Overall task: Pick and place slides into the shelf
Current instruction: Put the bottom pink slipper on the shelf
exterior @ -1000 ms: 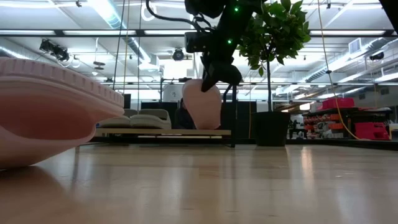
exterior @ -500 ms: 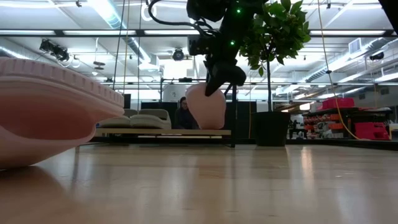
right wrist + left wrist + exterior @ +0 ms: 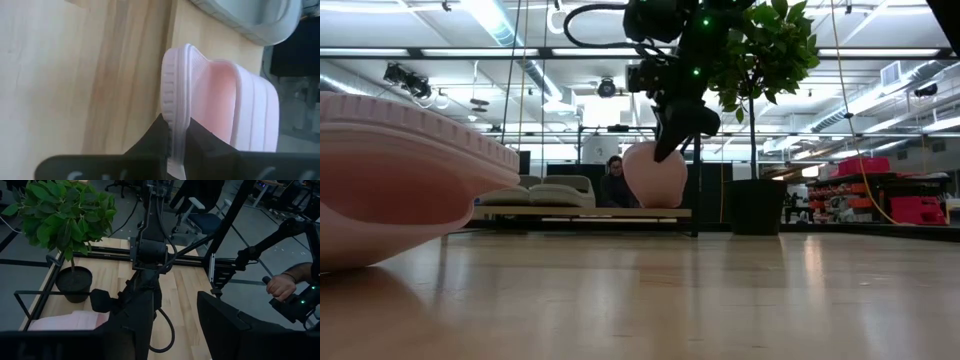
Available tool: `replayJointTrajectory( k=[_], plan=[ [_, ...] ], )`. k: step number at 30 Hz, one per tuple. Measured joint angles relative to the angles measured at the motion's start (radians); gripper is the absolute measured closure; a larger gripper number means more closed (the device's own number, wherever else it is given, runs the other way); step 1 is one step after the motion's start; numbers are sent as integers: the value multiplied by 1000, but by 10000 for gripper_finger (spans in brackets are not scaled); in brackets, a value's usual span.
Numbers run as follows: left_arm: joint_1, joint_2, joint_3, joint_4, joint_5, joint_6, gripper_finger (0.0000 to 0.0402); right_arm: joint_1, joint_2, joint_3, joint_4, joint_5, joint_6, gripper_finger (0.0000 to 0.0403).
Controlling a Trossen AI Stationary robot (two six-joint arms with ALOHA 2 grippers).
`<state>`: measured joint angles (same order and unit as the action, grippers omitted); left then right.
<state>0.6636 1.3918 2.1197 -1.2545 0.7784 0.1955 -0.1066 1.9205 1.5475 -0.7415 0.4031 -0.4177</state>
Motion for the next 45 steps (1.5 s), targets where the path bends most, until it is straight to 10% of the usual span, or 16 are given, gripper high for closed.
replayJointTrajectory(
  k=[45],
  plan=[
    [0, 0, 0, -6, 1, -8, 257, -69, 0, 0, -67, -253, 179, 311]
  ],
)
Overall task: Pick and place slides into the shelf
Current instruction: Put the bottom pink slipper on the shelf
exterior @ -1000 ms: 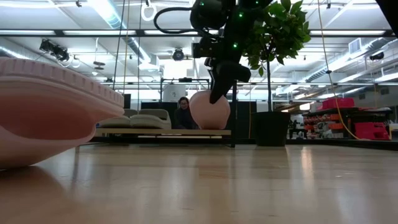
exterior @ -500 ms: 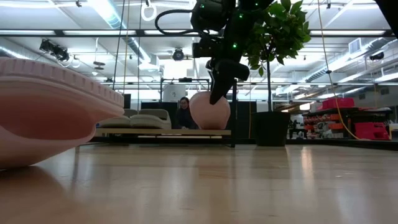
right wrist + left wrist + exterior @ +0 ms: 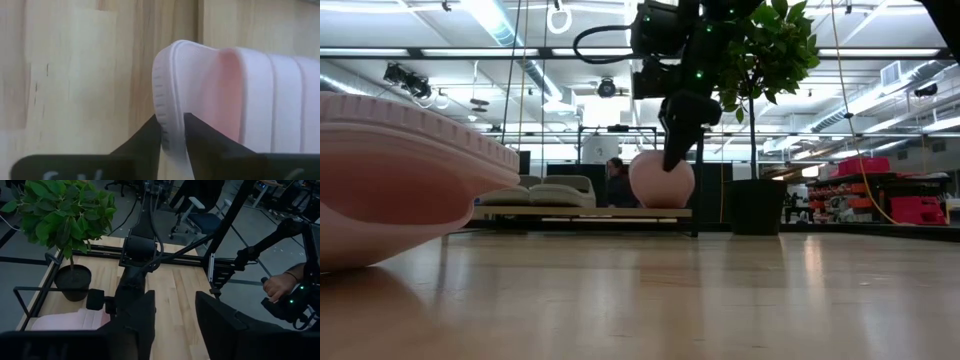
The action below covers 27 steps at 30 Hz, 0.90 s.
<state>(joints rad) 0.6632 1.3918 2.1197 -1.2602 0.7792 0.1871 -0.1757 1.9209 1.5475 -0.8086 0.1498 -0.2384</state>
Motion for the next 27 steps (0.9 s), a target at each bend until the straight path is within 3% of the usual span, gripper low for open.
replayJointTrajectory(
  k=[12, 27],
  plan=[
    [0, 0, 0, -1, 0, -14, 254, 0, 1, 0, -1, -9, 14, 238],
    [0, 0, 0, -1, 0, -12, 263, 4, 1, 0, -3, -6, 28, 234]
  ],
)
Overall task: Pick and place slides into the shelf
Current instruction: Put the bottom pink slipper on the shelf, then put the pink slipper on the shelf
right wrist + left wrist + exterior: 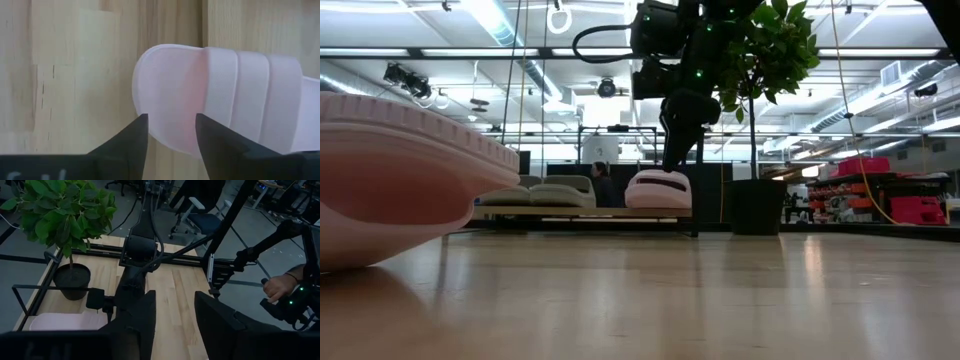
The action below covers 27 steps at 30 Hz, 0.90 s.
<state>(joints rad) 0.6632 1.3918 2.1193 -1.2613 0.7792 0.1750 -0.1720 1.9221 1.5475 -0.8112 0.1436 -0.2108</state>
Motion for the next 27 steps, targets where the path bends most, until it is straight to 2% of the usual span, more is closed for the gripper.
replayJointTrajectory(
  k=[6, 13, 19, 22, 27],
  plan=[
    [0, 0, 0, -7, 0, 27, 261, 45, 0, 0, -3, -2, 4, 254],
    [0, 0, 0, -98, -4, 76, 253, 206, 0, 0, -4, -178, 57, 292],
    [-65, 0, 0, -104, -127, 45, 262, 403, 0, 0, -2, -194, 93, 298],
    [-130, 0, 0, -104, -197, 13, 268, 503, 0, 0, 11, -136, 119, 298],
    [-285, 0, 0, -100, -358, -53, 276, 646, 0, -1, 76, 60, 130, 299]
  ],
)
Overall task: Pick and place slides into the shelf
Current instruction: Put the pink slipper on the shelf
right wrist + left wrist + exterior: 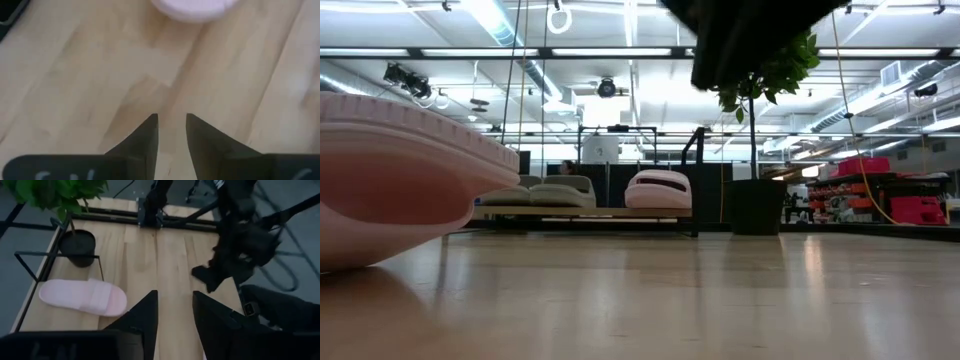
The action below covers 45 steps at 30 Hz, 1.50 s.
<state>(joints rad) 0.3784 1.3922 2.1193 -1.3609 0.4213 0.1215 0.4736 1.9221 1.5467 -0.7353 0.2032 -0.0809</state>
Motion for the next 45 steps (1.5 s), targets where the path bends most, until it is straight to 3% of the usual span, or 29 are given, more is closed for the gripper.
replayJointTrajectory(
  k=[9, 17, 21, 29, 38, 45],
  plan=[
    [-389, 31, -1, -7, -318, -214, 281, 139, 0, 0, 59, 239, 87, 299],
    [-729, 122, 0, -72, -554, -378, 284, 186, 0, 0, 144, 302, 112, 299],
    [-863, 192, 0, -125, -621, -457, 285, 202, 0, 0, 198, 325, 103, 299],
    [-1041, 341, 0, -130, -657, -526, 287, 203, 3, 0, 232, 283, 25, 299],
    [-1144, 465, 0, -136, -776, -645, 288, 206, 153, 0, 313, 233, -342, 295],
    [-1255, 489, 0, -195, -1064, -785, 297, 172, 205, 0, 345, 299, -506, 276]
  ],
)
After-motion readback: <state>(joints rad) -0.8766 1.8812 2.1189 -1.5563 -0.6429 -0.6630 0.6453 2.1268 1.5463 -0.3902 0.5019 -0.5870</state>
